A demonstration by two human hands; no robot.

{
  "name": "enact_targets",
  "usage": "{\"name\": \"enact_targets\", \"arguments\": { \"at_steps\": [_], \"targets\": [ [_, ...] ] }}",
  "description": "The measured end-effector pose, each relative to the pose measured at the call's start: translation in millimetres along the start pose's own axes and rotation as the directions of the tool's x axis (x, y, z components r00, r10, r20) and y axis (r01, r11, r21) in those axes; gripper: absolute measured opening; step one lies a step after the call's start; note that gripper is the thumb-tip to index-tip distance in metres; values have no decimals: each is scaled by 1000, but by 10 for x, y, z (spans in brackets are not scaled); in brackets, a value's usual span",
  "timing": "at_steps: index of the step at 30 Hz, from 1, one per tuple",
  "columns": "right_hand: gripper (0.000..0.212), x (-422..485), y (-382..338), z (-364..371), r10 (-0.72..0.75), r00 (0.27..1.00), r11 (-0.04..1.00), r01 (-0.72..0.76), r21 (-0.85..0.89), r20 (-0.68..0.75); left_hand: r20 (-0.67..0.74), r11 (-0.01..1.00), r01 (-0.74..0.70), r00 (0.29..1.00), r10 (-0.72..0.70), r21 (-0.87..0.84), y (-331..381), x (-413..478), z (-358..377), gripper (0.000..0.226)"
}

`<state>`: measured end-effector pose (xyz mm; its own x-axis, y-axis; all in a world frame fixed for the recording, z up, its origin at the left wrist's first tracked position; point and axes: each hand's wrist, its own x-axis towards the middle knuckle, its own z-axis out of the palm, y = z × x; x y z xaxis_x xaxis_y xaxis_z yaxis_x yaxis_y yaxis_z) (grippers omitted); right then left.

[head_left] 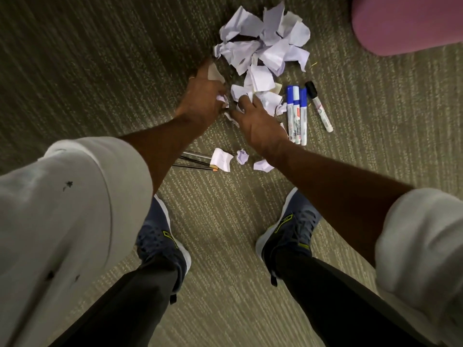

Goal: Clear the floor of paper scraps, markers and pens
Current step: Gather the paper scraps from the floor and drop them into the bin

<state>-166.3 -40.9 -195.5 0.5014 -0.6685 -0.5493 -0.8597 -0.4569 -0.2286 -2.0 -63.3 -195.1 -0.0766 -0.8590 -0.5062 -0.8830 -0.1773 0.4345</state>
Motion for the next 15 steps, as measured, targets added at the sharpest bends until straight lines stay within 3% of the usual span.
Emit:
{"name": "enact_targets", "arguments": {
  "at_steps": [4, 8, 15],
  "targets": [
    [47, -121, -6, -174, 11, 995, 997, -3, 82, -98, -22, 999, 2, 1000, -3, -39, 17, -88, -89, 28],
    [33, -279, -29, -472, 34, 994, 996, -25, 87, -108, -61, 999, -2, 998, -1, -46, 129, -276, -362, 30],
    [40, -622, -121, -1258, 79, 986, 995, -70, 65, -147, -70, 1000, -11, 997, 9, -15, 496, -526, -1072, 31]
  ]
}}
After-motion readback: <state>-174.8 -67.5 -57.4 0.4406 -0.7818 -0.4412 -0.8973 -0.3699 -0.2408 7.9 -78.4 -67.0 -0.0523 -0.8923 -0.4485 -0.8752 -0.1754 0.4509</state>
